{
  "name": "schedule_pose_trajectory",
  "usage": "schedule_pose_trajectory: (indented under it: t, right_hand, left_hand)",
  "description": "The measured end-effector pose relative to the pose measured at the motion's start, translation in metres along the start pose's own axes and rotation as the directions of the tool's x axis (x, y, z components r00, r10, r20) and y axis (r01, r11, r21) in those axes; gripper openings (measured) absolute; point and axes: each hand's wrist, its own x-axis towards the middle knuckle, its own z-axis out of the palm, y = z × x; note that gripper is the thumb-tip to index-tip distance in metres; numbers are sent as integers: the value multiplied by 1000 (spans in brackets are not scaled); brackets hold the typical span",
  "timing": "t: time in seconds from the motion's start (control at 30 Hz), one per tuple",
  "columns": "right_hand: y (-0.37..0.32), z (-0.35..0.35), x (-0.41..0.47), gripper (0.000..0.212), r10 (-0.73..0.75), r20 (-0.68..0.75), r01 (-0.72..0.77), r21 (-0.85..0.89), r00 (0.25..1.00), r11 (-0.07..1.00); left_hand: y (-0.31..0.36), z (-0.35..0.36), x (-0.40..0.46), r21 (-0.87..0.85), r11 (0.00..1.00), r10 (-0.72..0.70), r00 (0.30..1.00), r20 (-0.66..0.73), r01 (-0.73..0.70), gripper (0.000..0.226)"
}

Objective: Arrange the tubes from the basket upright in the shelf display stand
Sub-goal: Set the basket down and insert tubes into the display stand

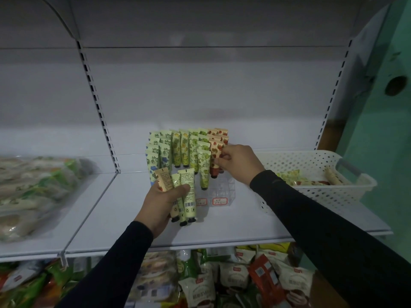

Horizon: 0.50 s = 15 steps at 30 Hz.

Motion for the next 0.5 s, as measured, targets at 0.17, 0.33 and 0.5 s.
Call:
schedule_pose_trajectory:
  t: [0.17, 0.33, 0.5]
  right_hand:
    - [-4, -6, 5, 31, 8, 62, -2, -88, 998, 996]
    - [-6, -7, 4, 31, -2, 82, 14, -149, 997, 989]
    - [-3, -8, 5, 28, 3, 123, 15, -144, 992, 989]
  left_hand:
    - [1, 1, 0, -2, 1000, 2, 1000, 6, -2, 22]
    - [1, 3, 0, -1, 1000, 6, 1000, 13, -6, 23]
    - [2, 3, 0, -3, 1000, 3, 1000, 10, -3, 23]
